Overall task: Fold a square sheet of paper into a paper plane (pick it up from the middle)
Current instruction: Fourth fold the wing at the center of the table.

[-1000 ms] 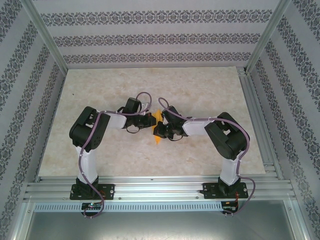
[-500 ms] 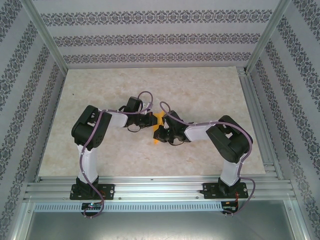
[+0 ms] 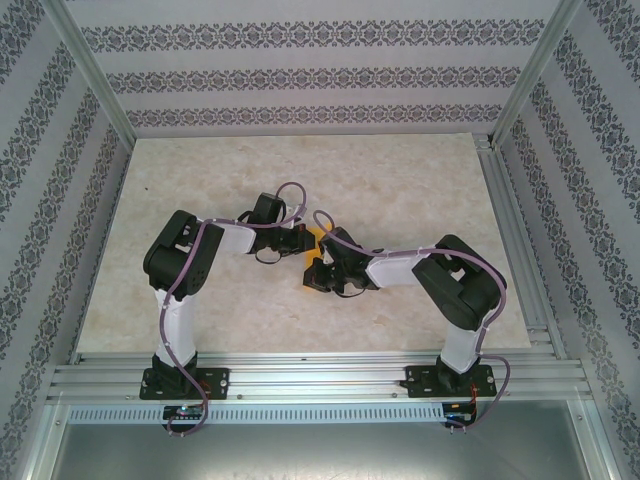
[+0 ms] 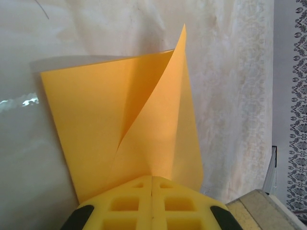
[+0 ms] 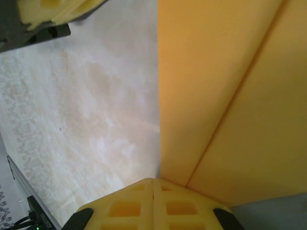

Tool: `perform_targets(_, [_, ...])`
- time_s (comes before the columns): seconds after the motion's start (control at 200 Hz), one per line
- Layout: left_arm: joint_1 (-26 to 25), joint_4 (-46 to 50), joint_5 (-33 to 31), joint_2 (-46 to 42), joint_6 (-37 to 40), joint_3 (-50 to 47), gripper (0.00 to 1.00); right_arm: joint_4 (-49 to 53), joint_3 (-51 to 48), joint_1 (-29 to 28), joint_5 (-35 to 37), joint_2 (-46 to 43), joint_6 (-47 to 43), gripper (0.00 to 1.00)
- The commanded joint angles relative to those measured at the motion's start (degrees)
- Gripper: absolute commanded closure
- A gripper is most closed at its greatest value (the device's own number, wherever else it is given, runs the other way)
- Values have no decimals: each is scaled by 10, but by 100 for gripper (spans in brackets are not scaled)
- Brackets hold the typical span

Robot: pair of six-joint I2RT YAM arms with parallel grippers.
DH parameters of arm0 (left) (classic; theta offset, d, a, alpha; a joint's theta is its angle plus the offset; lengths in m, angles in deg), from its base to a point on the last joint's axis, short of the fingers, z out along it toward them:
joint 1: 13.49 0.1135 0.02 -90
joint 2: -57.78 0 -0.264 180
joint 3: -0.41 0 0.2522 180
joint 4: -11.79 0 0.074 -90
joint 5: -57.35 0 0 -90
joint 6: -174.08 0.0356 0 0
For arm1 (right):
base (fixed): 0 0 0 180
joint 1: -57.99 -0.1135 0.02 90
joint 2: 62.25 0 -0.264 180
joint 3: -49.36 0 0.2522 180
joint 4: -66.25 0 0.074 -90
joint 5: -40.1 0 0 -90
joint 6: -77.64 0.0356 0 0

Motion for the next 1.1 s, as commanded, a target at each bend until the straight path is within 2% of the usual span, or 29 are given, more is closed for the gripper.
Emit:
perform_targets(0.0, [-2, 32, -55, 36, 14, -5, 98, 53, 21, -21, -55, -1, -9, 94])
perform_targets(0.13, [-2, 32, -53, 35, 16, -7, 98, 61, 40, -13, -48, -17, -22, 94])
perform_targets(0.335, [-2, 31, -48, 28, 17, -9, 97, 72, 47, 69, 1, -80, -49, 93])
perform_targets(0.505, [-2, 28, -46, 27, 13, -4, 97, 97, 73, 114, 26, -57, -67, 94])
perform_targets(0.684, [-2, 32, -44, 25, 11, 1, 97, 110, 113, 111, 9, -10, -75, 95])
perform_targets(1.094, [-2, 27, -37, 26, 7, 0, 97, 101, 117, 82, -15, 42, -67, 95])
